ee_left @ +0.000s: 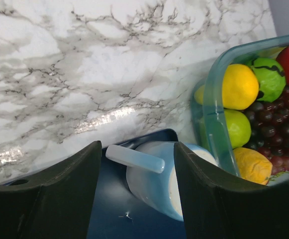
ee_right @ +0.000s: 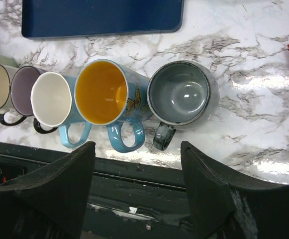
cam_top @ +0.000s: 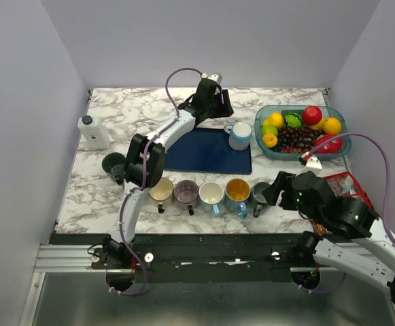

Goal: Turn the mug right side up

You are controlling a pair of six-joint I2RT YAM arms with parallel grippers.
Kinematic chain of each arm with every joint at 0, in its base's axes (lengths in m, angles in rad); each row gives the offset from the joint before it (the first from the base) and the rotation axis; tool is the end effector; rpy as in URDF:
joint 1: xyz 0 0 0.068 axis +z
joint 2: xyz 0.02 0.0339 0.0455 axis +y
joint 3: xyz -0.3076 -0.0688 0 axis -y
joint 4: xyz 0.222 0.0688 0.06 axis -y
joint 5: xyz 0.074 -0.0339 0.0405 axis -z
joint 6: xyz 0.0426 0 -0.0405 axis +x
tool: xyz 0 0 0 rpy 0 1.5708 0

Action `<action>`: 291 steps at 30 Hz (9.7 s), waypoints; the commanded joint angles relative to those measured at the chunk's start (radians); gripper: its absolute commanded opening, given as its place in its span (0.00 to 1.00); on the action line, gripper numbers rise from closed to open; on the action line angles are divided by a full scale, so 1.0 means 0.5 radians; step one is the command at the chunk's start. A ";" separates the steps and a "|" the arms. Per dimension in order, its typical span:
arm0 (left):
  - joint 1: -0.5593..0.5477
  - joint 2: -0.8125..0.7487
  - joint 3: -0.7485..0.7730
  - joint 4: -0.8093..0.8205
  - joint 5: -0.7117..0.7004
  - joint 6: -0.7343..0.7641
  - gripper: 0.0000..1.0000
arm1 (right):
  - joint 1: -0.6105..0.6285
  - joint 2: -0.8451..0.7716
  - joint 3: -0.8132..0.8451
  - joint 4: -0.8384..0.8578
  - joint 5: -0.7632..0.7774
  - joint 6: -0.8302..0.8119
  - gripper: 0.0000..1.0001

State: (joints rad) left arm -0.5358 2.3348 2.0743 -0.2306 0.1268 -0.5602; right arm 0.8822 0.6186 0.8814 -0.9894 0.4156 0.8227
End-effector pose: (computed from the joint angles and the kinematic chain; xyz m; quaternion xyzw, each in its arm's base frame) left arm 0.4833 -0.2932 0.2816 0.0221 0.8564 -0.3136 0.4095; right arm 0.0467 0.0297 0.3324 0.0579 0.8947 0.1779 0.4055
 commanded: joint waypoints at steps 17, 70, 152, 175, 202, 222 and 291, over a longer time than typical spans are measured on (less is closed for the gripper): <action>-0.171 0.221 0.123 -0.315 -0.238 0.258 0.43 | -0.006 -0.170 -0.106 -0.120 0.074 0.149 0.75; -0.143 0.024 -0.007 -1.097 1.169 2.265 0.93 | -0.006 -0.019 -0.057 -0.243 0.003 0.220 0.76; -0.340 0.040 0.033 -0.950 0.179 1.777 0.44 | -0.003 0.180 -0.241 0.018 -0.083 0.248 0.76; -0.291 -0.371 -0.127 -0.554 -0.128 1.140 0.00 | -0.003 0.159 -0.161 0.092 -0.073 0.248 0.81; 0.010 -1.902 -1.507 1.814 1.164 -1.395 0.00 | -0.006 0.508 0.664 1.650 -0.451 -0.651 0.97; -0.131 -2.203 -1.654 1.836 1.253 -1.224 0.00 | -0.006 0.548 0.572 2.071 -0.586 -0.768 0.61; -0.134 -2.412 -1.777 -0.125 0.556 0.111 0.99 | -0.712 0.775 -0.121 0.153 0.154 -0.396 0.01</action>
State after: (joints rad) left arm -0.6079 1.1549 1.1973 -0.2764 0.4210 -0.5224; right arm 0.5663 0.9863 0.8326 -1.0348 0.5682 0.6819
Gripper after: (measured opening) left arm 0.988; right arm 0.191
